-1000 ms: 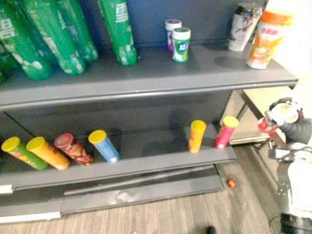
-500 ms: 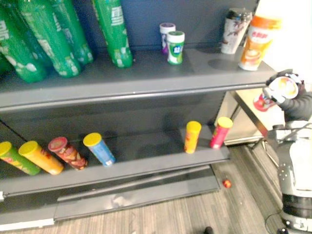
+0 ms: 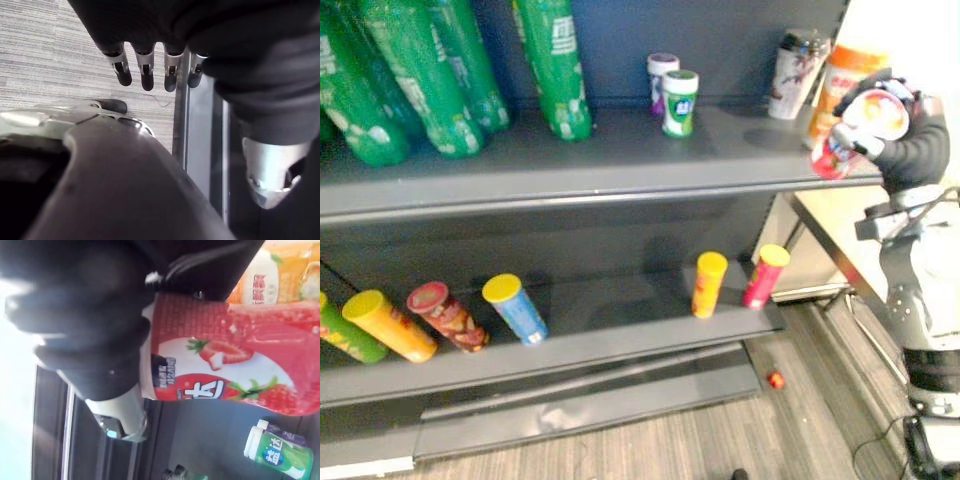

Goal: Put the gum and the chips on the shelf.

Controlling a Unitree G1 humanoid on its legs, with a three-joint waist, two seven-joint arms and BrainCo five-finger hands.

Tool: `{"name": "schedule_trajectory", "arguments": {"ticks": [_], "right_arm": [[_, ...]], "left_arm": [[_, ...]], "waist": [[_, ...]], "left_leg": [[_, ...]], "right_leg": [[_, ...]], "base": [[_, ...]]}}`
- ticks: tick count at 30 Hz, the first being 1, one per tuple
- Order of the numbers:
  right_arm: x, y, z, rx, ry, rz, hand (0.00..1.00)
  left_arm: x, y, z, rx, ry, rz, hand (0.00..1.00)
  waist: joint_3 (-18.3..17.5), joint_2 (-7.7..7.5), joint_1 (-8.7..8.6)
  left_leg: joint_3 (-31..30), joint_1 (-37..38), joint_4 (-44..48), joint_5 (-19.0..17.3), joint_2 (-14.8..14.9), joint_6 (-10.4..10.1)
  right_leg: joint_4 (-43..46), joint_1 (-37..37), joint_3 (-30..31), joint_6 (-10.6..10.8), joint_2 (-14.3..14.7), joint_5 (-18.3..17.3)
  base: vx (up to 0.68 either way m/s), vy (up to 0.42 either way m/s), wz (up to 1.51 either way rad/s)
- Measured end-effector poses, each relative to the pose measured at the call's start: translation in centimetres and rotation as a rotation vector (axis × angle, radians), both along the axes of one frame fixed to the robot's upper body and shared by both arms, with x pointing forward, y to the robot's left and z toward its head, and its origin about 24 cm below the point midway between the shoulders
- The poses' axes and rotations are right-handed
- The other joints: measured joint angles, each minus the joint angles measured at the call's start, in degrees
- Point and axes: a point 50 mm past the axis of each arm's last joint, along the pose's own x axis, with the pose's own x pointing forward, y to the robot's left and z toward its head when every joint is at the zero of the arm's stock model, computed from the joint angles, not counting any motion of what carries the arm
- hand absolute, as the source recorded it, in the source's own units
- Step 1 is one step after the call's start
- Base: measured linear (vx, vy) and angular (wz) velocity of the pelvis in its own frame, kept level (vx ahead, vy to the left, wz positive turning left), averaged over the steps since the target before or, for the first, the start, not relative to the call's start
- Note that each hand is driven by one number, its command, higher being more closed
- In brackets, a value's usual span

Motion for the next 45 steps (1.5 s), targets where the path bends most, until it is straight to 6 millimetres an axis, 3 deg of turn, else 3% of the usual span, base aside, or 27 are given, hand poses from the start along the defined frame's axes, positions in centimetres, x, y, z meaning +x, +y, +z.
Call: {"name": "schedule_trajectory", "arguments": {"ticks": [9, 10, 26, 45], "right_arm": [[1.6, 2.2, 1.9, -0.062, 0.001, 0.088, 1.0], [2.9, 3.8, 2.5, -0.095, 0.034, 0.126, 1.0], [6.1, 6.2, 1.1, -0.128, 0.222, 0.148, 1.0], [7.9, 6.8, 0.8, -0.108, 0.319, 0.137, 1.0]], "left_arm": [[0.2, 0.0, 0.0, -0.001, -0.002, -0.013, 0.0], [0.2, 0.0, 0.0, -0.003, -0.003, -0.008, 0.0], [0.9, 0.0, 0.0, -0.008, 0.0, -0.013, 0.0], [1.5, 0.2, 0.1, -0.003, -0.007, -0.017, 0.0]], "waist": [[-0.06, -0.13, 0.78], [-0.12, -0.24, 0.98], [0.02, -0.5, 2.64], [1.1, -1.16, 4.04]], "left_leg": [[-0.48, -0.07, -1.01, 0.78, 0.02, -0.03], [-0.7, -0.18, -1.0, 0.84, 0.04, -0.01], [-2.03, -1.17, -0.98, 1.15, 0.23, -0.06], [-2.1, -1.31, -0.98, 1.15, 0.24, -0.06]], "right_leg": [[0.0, 0.02, -0.8, 0.0, 0.06, 0.0], [0.0, 0.13, -1.15, 0.0, 0.05, 0.0], [-0.11, 0.04, -2.19, -0.01, 0.13, -0.01], [-0.16, 0.03, -2.46, -0.01, 0.12, -0.01]], "base": [[-0.01, -0.001, 0.04], [-0.03, 0.002, 0.07], [-0.01, 0.0, 0.03], [0.0, 0.0, 0.0]]}}
